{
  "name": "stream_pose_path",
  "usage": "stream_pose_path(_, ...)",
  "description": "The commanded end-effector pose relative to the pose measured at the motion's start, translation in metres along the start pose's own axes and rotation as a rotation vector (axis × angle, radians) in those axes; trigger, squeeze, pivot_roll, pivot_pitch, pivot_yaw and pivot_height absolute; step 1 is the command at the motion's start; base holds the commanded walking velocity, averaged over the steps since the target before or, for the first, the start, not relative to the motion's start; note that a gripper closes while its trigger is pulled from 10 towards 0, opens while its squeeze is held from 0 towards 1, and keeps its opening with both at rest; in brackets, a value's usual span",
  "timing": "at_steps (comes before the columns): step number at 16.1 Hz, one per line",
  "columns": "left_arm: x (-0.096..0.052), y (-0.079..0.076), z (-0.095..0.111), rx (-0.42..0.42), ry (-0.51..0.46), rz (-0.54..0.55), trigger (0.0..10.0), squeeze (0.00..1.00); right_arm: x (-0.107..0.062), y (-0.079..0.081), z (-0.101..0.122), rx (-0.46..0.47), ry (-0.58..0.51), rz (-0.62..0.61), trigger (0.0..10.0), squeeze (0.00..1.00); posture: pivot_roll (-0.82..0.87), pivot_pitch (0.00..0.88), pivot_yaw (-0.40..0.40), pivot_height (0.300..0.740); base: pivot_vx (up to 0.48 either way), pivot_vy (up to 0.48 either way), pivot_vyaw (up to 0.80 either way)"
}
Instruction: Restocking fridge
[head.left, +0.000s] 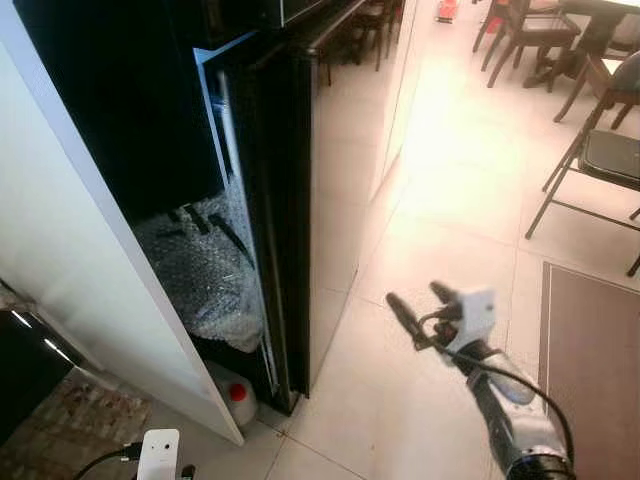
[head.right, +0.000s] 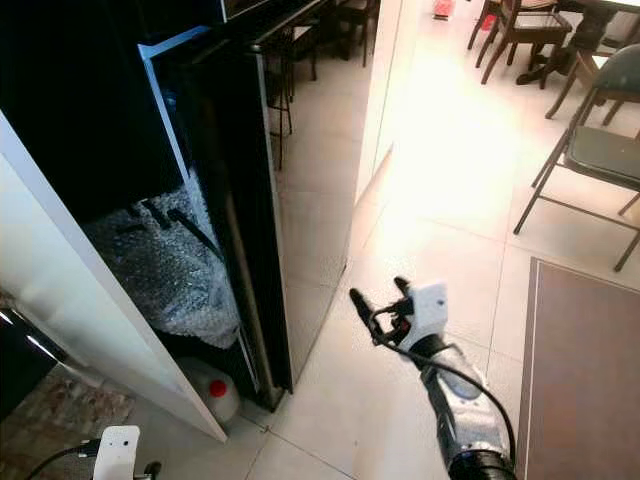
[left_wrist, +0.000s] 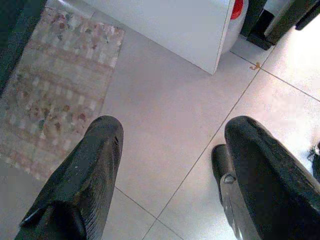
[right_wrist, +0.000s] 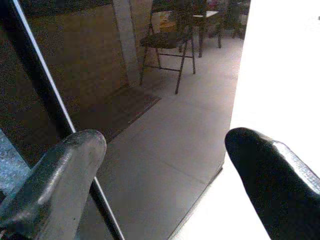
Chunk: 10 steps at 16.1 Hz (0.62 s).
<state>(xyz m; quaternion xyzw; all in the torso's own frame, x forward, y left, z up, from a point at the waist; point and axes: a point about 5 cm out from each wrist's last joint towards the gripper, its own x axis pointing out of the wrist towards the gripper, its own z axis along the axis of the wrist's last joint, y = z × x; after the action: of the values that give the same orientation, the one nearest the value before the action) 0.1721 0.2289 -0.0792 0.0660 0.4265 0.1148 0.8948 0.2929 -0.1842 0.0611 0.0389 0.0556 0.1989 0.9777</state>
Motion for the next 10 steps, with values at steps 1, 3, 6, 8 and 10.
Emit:
stream_pose_path(1,-0.001,0.0,-0.004,0.009,0.021,-0.001,10.0,0.0,0.004,0.004,0.005,-0.013,-0.003,0.044,10.0,0.0,-0.15,0.025,-0.002,0.74,0.0,0.0,0.0)
stream_pose_path(3,-0.001,0.0,-0.004,0.008,0.021,-0.003,10.0,0.0,0.008,0.012,0.009,-0.04,-0.002,0.126,10.0,0.0,-0.15,0.028,0.0,0.74,0.0,0.0,0.0)
stream_pose_path(6,-0.001,0.001,-0.004,0.006,0.015,-0.009,10.0,0.0,0.018,0.014,0.025,-0.035,-0.048,0.172,10.0,0.0,-0.15,0.034,0.003,0.74,0.0,0.0,0.0)
stream_pose_path(8,-0.001,0.001,-0.004,0.005,0.012,-0.012,10.0,0.0,0.026,0.016,0.036,-0.039,-0.086,0.181,10.0,0.0,-0.15,0.038,0.007,0.74,0.0,0.0,0.0)
stream_pose_path(10,-0.001,0.001,-0.004,0.005,0.012,-0.015,10.0,0.0,0.032,0.024,0.042,-0.053,-0.105,0.222,10.0,0.0,-0.15,0.042,0.011,0.74,0.0,0.0,0.0)
